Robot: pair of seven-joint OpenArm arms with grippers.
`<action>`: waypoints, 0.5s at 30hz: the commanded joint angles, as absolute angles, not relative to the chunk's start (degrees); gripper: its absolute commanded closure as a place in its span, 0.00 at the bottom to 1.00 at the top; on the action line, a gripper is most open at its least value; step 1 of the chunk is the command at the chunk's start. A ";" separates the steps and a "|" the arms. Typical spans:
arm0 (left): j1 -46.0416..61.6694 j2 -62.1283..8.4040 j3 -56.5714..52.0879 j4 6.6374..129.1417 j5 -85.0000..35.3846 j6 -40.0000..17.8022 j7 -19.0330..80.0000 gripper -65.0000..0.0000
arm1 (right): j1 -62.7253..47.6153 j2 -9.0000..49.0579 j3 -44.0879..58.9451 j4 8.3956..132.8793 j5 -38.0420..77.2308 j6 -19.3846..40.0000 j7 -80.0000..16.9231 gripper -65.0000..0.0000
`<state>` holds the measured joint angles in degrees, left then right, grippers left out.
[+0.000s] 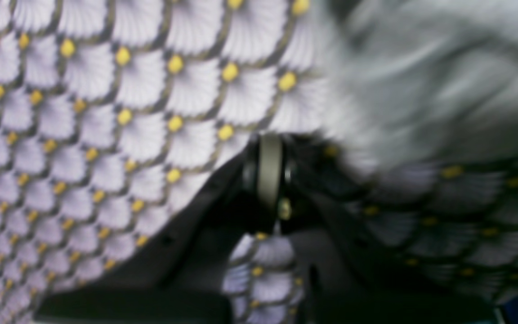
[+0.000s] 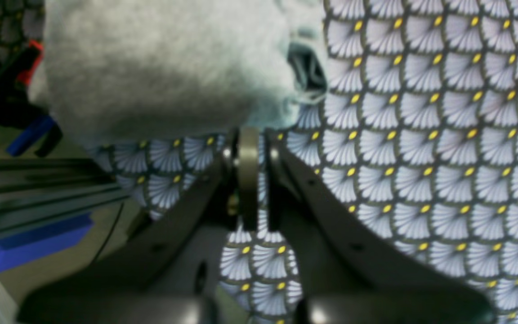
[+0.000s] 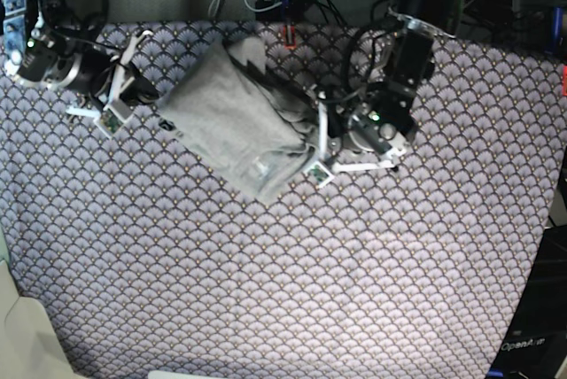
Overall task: Fold the T-shirt properly
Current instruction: 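Rotate and press the folded bundle with the left gripper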
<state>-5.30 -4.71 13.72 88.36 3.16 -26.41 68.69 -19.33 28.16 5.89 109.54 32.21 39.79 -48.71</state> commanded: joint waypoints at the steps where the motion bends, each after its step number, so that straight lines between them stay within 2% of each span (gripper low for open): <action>1: -6.11 -4.53 13.85 89.36 2.77 -26.51 68.35 1.00 | -17.89 29.93 6.37 110.37 33.01 40.00 -47.43 1.00; 10: -2.51 -3.12 13.93 93.58 2.51 -26.68 68.88 1.00 | -11.30 31.87 6.20 107.74 30.20 40.00 -47.60 0.99; 15: -1.80 -1.71 13.93 92.79 2.86 -26.33 68.88 1.00 | -7.96 28.62 5.93 101.93 23.25 40.00 -47.43 1.00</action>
